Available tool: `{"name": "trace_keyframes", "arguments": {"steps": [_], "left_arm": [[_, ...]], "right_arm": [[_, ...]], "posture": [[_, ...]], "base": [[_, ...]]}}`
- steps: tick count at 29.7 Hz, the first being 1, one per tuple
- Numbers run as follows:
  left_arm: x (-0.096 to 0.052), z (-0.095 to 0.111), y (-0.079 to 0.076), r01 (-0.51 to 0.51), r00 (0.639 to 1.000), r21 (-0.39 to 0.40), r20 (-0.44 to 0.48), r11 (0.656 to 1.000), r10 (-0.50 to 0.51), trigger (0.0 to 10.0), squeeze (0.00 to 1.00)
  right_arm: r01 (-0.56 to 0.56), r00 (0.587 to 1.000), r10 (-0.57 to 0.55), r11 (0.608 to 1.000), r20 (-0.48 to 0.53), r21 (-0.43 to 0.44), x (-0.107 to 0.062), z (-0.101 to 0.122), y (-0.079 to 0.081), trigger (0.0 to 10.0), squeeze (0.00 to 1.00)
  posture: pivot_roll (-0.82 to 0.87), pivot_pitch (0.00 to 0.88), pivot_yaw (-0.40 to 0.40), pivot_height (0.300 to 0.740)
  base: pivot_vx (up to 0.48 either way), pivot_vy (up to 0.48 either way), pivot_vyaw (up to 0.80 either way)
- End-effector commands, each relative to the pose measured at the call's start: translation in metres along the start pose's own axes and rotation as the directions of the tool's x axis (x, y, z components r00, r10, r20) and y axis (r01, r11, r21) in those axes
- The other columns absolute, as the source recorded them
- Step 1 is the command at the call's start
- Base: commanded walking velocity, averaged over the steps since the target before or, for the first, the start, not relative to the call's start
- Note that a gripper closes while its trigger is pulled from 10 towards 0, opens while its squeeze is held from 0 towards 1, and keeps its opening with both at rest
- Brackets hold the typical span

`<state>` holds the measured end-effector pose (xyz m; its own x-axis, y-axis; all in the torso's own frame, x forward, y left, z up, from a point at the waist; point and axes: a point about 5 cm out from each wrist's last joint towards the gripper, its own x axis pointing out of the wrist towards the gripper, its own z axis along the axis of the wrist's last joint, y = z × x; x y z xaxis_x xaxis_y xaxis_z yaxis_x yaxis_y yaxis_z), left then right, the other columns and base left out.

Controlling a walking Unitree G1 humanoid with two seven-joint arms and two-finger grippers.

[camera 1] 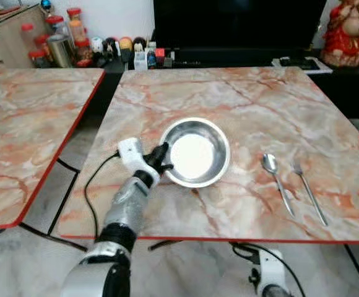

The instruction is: Setting the table

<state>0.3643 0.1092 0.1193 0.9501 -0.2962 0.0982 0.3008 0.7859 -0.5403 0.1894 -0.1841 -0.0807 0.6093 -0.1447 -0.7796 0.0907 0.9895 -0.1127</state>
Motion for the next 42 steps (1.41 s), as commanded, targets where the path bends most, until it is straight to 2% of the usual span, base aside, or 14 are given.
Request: {"name": "trace_keyframes", "arguments": {"steps": [1, 17, 36, 42], "left_arm": [[0.0019, -0.001, -0.0054, 0.013, 1.0, 0.002, 0.004, 1.0, -0.013, 10.0, 0.0], [0.0018, -0.002, -0.0053, 0.022, 1.0, 0.021, -0.011, 1.0, -0.021, 10.0, 0.0], [0.0013, -0.0021, -0.006, 0.036, 0.999, 0.022, -0.011, 0.999, -0.036, 10.0, 0.0], [0.0016, -0.001, -0.0059, 0.036, 0.999, 0.011, -0.005, 0.999, -0.035, 10.0, 0.0]], "right_arm": [[0.013, 1.0, -0.014, 1.0, -0.012, -0.004, -0.0003, -0.0028, -0.005, 10.0, 0.0], [0.014, 1.0, -0.014, 1.0, -0.016, -0.007, -0.0004, -0.0037, -0.0048, 10.0, 0.0], [0.014, 1.0, -0.015, 1.0, -0.015, -0.009, -0.0006, -0.0041, -0.0046, 10.0, 0.0], [0.014, 1.0, -0.014, 1.0, -0.016, -0.006, -0.0007, -0.0045, -0.0043, 10.0, 0.0]], "posture": [[0.03, 0.0, 0.051, 0.74], [0.03, 0.0, 0.051, 0.74], [0.03, 0.0, 0.054, 0.74], [0.03, 0.0, 0.054, 0.74]], "base": [[0.0, 0.0, 0.0], [0.0, 0.0, 0.0], [0.0, -0.291, 0.0], [0.0, 0.0, 0.0]]}}
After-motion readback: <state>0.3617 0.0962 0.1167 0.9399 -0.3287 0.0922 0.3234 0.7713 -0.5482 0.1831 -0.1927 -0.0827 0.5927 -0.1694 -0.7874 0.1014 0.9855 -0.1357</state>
